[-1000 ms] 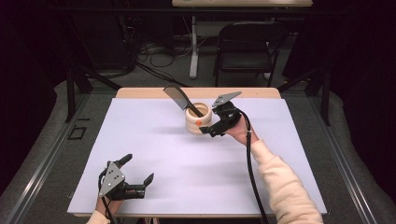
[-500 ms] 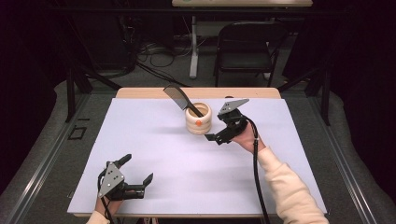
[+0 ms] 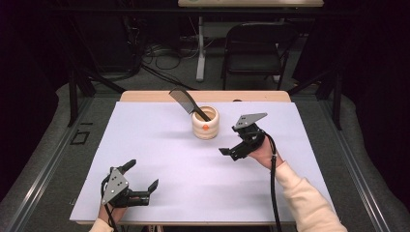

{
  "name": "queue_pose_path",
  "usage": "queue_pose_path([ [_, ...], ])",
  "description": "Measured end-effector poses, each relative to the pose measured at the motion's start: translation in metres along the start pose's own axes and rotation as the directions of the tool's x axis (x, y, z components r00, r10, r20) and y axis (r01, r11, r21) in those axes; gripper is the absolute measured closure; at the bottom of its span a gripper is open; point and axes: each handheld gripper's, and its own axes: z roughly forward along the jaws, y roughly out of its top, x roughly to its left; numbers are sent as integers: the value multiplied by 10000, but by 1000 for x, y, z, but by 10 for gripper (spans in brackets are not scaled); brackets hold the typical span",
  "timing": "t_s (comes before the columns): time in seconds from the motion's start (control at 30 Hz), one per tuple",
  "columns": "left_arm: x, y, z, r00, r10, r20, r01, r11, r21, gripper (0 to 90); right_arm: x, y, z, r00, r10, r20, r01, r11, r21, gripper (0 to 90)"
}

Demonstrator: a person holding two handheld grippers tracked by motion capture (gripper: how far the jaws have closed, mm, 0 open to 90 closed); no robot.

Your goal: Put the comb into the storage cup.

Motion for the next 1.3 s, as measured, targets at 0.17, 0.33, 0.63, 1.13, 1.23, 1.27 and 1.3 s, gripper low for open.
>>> queue_pose_path([
  [0.17, 0, 0, 0, 10000, -30, -32, 30, 10000, -11, 2, 9, -5, -8, 10000, -36, -23, 36, 10000, -27, 0],
  [0.33, 0, 0, 0, 10000, -23, -34, 23, 10000, -7, 2, 15, -15, -11, 9999, -119, -45, 119, 9999, 100, 0],
  [0.63, 0, 0, 0, 10000, -22, -15, 22, 10000, -5, 2, 24, -34, -24, 9998, -105, 146, 103, 9998, 165, 0],
  [1.13, 0, 0, 1, 10000, -41, -48, 41, 10000, 46, 2, 36, -58, -41, 9992, -131, 384, 122, 9997, 225, 0],
  [1.23, 0, 0, 1, 10000, -41, -42, 42, 10000, 51, 2, 38, -62, -43, 9990, -151, 429, 142, 9996, 229, 0],
  [1.27, 0, 0, 1, 10000, -40, -52, 40, 10000, 61, 2, 38, -63, -44, 9989, -142, 457, 132, 9997, 227, 0],
  [1.3, 0, 0, 1, 10000, -55, -49, 55, 10000, 51, 2, 39, -65, -45, 9986, -130, 508, 119, 9997, 219, 0],
])
